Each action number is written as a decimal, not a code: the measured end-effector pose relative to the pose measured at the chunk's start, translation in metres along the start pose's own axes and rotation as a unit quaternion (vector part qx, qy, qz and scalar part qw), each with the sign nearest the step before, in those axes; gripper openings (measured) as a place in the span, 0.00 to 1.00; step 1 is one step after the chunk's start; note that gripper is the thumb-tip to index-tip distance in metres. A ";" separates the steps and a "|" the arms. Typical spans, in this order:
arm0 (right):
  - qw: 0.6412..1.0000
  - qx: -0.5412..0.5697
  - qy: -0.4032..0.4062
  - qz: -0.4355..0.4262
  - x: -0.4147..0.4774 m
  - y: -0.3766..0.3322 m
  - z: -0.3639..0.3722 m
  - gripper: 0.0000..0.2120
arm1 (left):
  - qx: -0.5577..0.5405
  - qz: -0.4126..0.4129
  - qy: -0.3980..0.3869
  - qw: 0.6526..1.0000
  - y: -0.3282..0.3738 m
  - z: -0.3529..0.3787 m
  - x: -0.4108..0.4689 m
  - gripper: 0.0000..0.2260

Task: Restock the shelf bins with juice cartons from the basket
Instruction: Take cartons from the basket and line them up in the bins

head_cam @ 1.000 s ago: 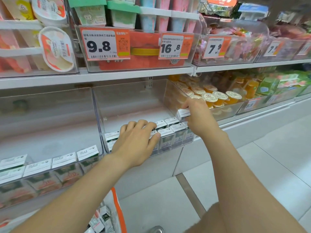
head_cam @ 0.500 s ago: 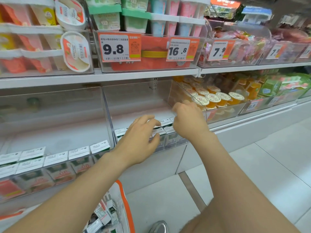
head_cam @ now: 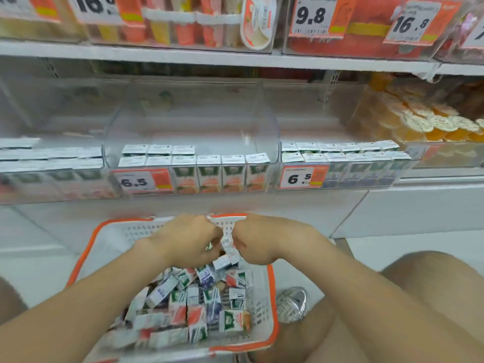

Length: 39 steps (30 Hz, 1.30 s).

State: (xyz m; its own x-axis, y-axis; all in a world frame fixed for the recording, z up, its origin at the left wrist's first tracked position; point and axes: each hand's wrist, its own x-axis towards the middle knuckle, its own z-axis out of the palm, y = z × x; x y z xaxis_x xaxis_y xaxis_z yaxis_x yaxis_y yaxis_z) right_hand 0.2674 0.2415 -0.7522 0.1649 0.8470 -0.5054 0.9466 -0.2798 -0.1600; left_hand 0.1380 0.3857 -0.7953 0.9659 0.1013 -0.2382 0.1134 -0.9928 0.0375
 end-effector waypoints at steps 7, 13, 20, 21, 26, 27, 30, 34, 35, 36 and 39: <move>0.993 -0.077 -0.085 0.014 0.063 -0.016 0.065 0.14 | -0.087 -0.085 -0.088 0.989 -0.040 0.089 -0.036 0.10; 0.984 -0.132 -0.116 0.021 0.095 0.000 0.114 0.09 | -0.122 -0.198 -0.172 0.957 -0.077 0.166 -0.053 0.06; 0.969 -0.179 -0.124 -0.116 0.134 -0.008 0.165 0.11 | -0.187 -0.294 -0.188 0.918 -0.084 0.227 -0.055 0.20; 0.968 -0.172 -0.136 -0.125 0.137 -0.011 0.175 0.10 | -0.199 -0.298 -0.180 0.916 -0.080 0.231 -0.053 0.23; 0.945 -0.151 -0.236 -0.171 0.136 -0.016 0.213 0.28 | -0.155 -0.316 -0.172 0.920 -0.070 0.242 -0.052 0.27; 0.935 -0.182 -0.235 -0.193 0.134 -0.018 0.218 0.29 | -0.146 -0.319 -0.173 0.920 -0.070 0.245 -0.052 0.28; 0.912 -0.266 -0.207 -0.235 0.130 -0.023 0.227 0.25 | -0.130 -0.318 -0.174 0.923 -0.070 0.246 -0.051 0.26; 0.905 -0.280 -0.184 -0.262 0.129 -0.025 0.228 0.25 | -0.130 -0.326 -0.139 0.926 -0.071 0.242 -0.051 0.18; 0.906 -0.273 -0.180 -0.270 0.131 -0.026 0.228 0.25 | -0.133 -0.331 -0.121 0.926 -0.072 0.240 -0.052 0.16; 0.905 -0.270 -0.176 -0.278 0.132 -0.027 0.230 0.24 | -0.142 -0.337 -0.103 0.925 -0.073 0.239 -0.053 0.16; 0.902 -0.270 -0.174 -0.289 0.133 -0.032 0.236 0.20 | -0.186 -0.350 -0.060 0.916 -0.078 0.232 -0.057 0.18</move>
State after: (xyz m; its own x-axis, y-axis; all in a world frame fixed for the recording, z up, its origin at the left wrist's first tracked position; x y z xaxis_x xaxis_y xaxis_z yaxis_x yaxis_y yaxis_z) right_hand 0.1940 0.2568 -1.0145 -0.4081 0.5605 -0.7206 0.8587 0.5037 -0.0945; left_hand 0.0205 0.4426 -1.0096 0.5963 0.6750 -0.4345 0.7881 -0.5953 0.1568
